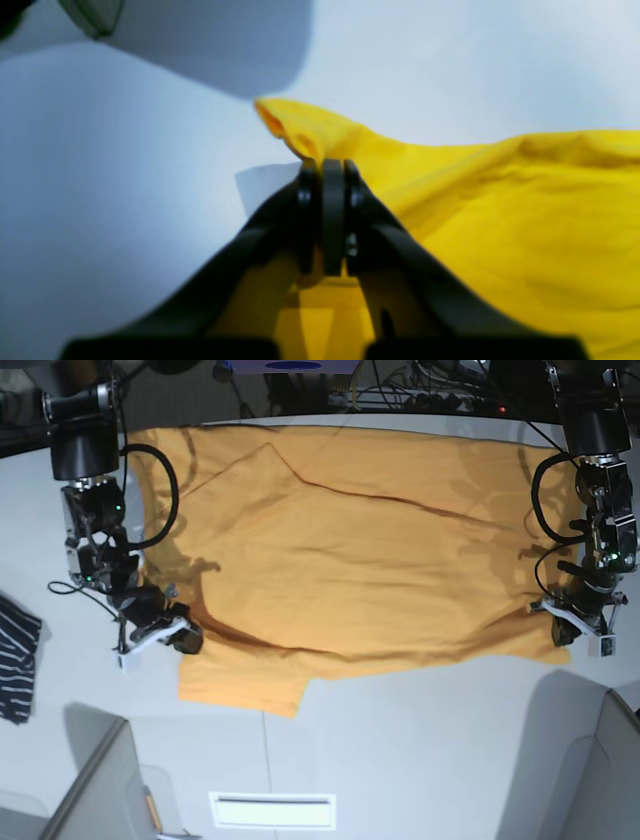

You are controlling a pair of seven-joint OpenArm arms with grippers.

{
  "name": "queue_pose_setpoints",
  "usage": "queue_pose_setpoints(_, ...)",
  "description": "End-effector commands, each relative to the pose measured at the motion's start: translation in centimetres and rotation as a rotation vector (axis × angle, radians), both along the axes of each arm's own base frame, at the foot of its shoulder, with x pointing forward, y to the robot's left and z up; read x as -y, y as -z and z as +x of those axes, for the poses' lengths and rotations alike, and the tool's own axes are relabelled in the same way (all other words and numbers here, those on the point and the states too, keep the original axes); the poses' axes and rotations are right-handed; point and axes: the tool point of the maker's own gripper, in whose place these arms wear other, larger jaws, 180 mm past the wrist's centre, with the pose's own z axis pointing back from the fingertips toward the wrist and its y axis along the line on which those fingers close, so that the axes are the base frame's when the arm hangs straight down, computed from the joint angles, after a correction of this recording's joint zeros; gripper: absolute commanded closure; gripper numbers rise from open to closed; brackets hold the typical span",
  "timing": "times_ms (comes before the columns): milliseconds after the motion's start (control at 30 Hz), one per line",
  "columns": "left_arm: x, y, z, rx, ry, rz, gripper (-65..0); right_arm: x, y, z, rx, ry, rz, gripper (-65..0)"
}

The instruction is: Fold the T-shirt properly

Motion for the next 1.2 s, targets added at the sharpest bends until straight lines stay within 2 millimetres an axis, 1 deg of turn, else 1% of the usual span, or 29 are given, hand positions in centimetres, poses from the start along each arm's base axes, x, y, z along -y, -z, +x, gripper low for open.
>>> queue_pose_setpoints(0, -0.7, -2.1, 0.9, 0.059, 0.002, 0.02, 0.0, 0.3, -2.6, 1.4, 0.079, 0.004, 0.01, 0.0)
queue_pose_setpoints(100, -0.6, -2.2, 0.9, 0.059, 0.005, 0.021, 0.0, 0.1, -2.8, 1.3, 0.087, -0.002, 0.01, 0.0)
queue_pose_setpoints(167, -0.2, -2.2, 0.5, 0.058, 0.017, 0.027, 0.0, 0.1, -2.7, 1.1, 0.083, -0.003, 0.011, 0.0)
queue_pose_setpoints(233, 0.4, -2.7, 0.4, 0.074, 0.035, 0.034, 0.0, 0.1, -2.7, 1.0, 0.083, 0.002, 0.022, 0.0)
queue_pose_setpoints(333, 0.7, -2.6, -0.1, 0.07, 0.048, 0.044, 0.0, 1.3, -3.0, 0.7, 0.07, 0.05, 0.088, 0.0)
queue_pose_setpoints(433, 0.8, -2.8, -0.2, 0.073, 0.054, 0.048, 0.0, 1.8, -2.6, 0.2, 0.032, 0.044, 0.088, 0.0)
queue_pose_setpoints(500, 1.0, -2.5, -0.7, 0.062, 0.059, 0.05, 0.0, 1.9, -2.4, 0.0, 0.021, 0.046, 0.09, 0.0)
queue_pose_setpoints(533, 1.1, -2.6, -0.8, 0.065, 0.065, 0.054, 0.0, 2.2, -2.3, -0.3, 0.016, 0.052, 0.091, 0.0)
queue_pose_setpoints(600, 1.3, -2.6, -1.1, 0.063, 0.073, 0.057, 0.0, 2.7, -2.9, -0.5, 0.037, 0.066, 0.092, 0.0)
queue_pose_setpoints(733, 1.9, -2.7, -1.5, 0.062, 0.091, 0.063, 0.0, 3.0, -4.6, -0.9, 0.073, 0.06, 0.09, 0.0)
queue_pose_setpoints(833, 2.4, -2.7, -2.0, 0.06, 0.106, 0.067, 0.0, 3.8, -4.8, -1.3, 0.046, 0.063, 0.097, 0.0)
queue_pose_setpoints(967, 2.8, -2.7, -2.5, 0.057, 0.118, 0.07, 0.0, 4.5, -4.9, -1.5, 0.033, 0.073, 0.099, 0.0)
queue_pose_setpoints(1067, 2.9, -2.4, -2.9, 0.049, 0.123, 0.073, 0.0, 4.5, -4.2, -2.2, 0.012, 0.072, 0.1, 0.0)
queue_pose_setpoints(1100, 2.6, -2.6, -3.0, 0.05, 0.121, 0.079, 0.0, 4.4, -4.4, -2.2, 0.017, 0.069, 0.099, 0.0)
queue_pose_setpoints(1167, 2.0, -2.9, -3.4, 0.054, 0.126, 0.084, 0.0, 4.3, -3.9, -2.8, 0.004, 0.067, 0.097, 0.0)
